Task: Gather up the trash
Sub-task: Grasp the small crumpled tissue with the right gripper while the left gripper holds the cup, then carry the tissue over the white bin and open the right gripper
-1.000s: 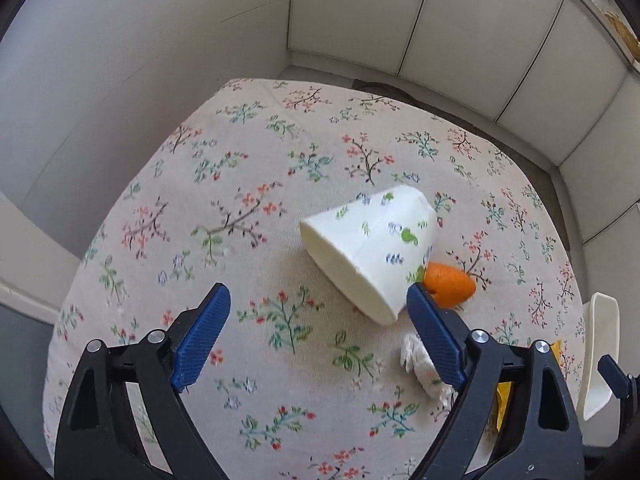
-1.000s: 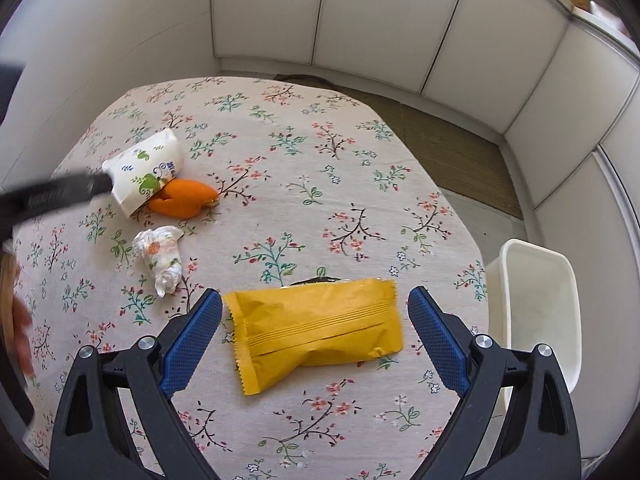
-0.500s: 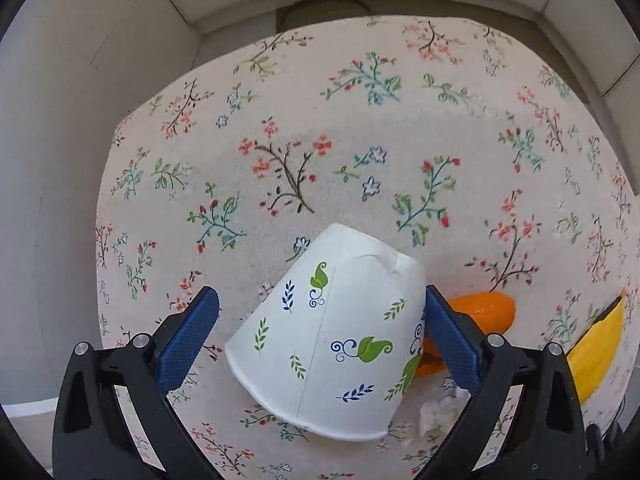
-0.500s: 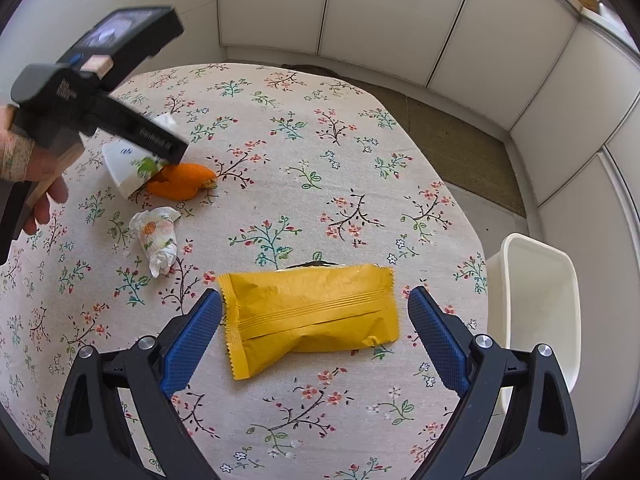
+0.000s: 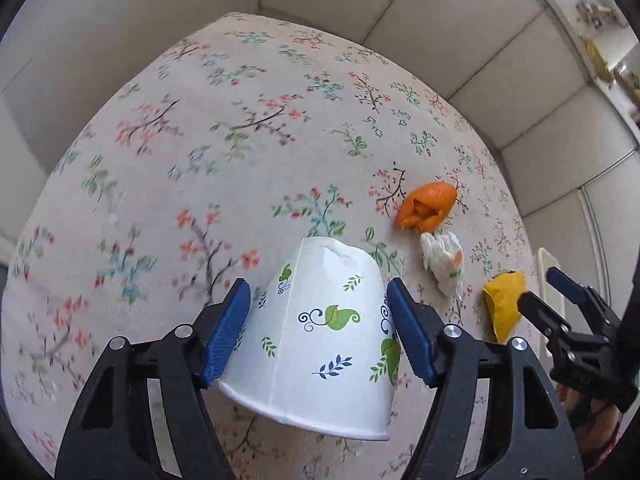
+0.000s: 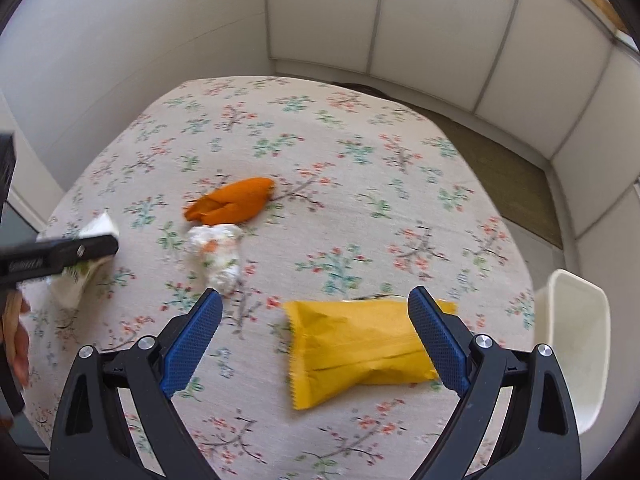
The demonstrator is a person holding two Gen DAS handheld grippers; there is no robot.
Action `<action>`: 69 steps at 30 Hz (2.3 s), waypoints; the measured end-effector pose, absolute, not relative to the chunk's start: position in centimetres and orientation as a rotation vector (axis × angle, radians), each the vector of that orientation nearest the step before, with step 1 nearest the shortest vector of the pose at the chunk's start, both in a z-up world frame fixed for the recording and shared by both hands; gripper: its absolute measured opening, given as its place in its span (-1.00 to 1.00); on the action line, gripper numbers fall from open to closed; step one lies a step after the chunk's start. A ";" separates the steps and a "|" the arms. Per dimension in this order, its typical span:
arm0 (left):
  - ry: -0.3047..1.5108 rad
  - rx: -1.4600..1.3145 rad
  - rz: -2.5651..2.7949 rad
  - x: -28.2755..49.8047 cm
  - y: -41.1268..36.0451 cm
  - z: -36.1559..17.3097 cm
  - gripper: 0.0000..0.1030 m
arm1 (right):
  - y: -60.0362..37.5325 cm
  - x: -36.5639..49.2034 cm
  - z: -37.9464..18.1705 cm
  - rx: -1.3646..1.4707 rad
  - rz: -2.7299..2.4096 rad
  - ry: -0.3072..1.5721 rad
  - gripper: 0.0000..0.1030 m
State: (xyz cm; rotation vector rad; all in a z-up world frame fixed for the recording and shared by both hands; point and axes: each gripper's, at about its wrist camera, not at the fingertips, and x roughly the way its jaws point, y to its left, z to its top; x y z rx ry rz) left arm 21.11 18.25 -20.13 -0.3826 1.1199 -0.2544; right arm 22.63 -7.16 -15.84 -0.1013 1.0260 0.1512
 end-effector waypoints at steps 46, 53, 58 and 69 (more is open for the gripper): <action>0.916 -0.588 -0.188 12.4 20.1 -13.9 0.04 | -10.6 15.4 -7.3 -0.036 0.157 0.874 -0.41; 0.878 -0.552 -0.224 12.7 17.3 -11.4 0.04 | -14.9 13.2 -6.0 0.014 0.077 0.815 -0.41; 0.853 -0.522 -0.259 13.4 14.6 -9.9 0.04 | -17.8 12.8 -5.8 0.047 0.023 0.799 -0.41; 0.841 -0.484 -0.366 15.2 7.6 -8.1 0.05 | -25.6 11.5 -4.6 0.109 -0.131 0.743 -0.41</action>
